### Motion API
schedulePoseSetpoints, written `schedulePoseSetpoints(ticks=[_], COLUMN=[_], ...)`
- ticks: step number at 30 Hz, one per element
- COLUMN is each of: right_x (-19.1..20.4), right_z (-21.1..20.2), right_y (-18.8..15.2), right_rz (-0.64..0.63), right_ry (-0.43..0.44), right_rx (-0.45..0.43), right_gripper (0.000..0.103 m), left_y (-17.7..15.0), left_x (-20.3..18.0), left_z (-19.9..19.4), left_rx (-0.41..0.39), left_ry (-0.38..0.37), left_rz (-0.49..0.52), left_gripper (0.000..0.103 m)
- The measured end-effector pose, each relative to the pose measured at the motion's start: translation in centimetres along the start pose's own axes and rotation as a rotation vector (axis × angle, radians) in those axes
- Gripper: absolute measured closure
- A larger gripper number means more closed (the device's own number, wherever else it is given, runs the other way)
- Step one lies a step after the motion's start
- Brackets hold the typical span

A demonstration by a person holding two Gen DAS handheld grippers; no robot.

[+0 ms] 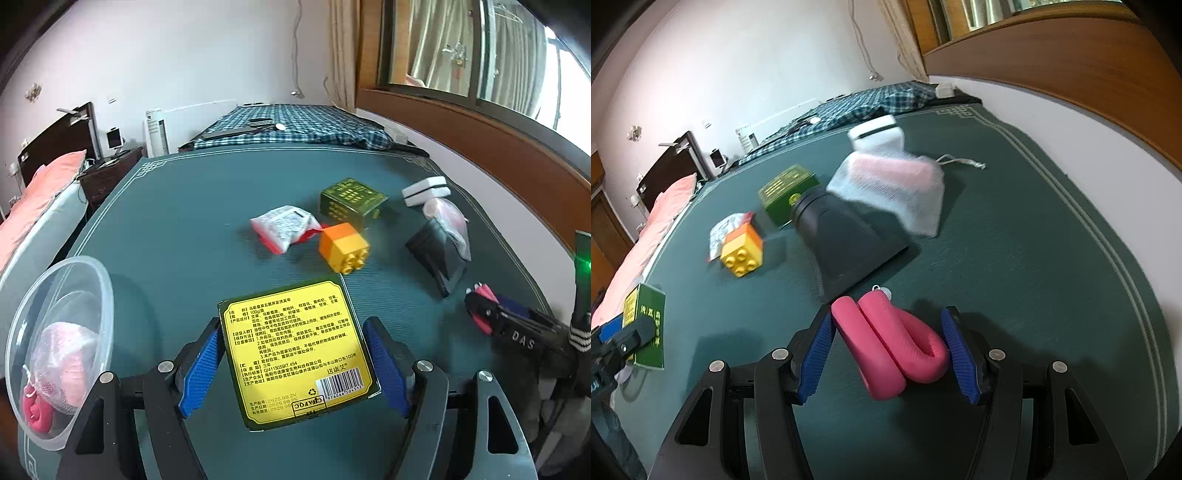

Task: Organize objects
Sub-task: 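Lift the yellow box with the left tool and carry it over the basin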

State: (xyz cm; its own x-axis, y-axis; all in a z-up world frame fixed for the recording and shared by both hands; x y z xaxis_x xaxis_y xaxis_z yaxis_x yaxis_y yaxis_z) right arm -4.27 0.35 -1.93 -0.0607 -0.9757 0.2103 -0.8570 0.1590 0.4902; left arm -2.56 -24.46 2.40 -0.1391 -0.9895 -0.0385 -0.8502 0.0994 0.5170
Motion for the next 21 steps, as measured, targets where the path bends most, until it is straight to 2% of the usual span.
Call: schedulePoseSetpoints(ticks=[9, 21], right_x=[3.9, 11.8], right_z=[0.0, -0.2], right_y=[-0.9, -1.3], right_rz=[-0.047, -0.182], right_ry=[0.064, 0.114], right_rx=[0.039, 0.053], right_gripper=[0.043, 0.043], left_y=[-0.4, -1.2], left_x=[3.8, 10.1], left_z=[-1.2, -4.1], left_rx=[-0.038, -0.113], left_ry=[0.037, 0.073], left_rz=[-0.06, -0.171], left_gripper=[0.025, 0.025])
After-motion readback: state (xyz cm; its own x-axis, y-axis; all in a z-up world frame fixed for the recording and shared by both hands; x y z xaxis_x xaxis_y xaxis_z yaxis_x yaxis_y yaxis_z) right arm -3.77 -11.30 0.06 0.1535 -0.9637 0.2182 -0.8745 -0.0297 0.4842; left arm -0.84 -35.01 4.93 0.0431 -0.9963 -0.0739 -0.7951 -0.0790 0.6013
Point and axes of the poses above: each gripper's, at about its wrist camera, not at the fingertips, and z roughly the way its jaws point, x to its left, y to its top, the point moved 5 cm from there along z, roughly the way its jaws point, and after that the axes turned 15 degrees about x, right-handed, at the moved point
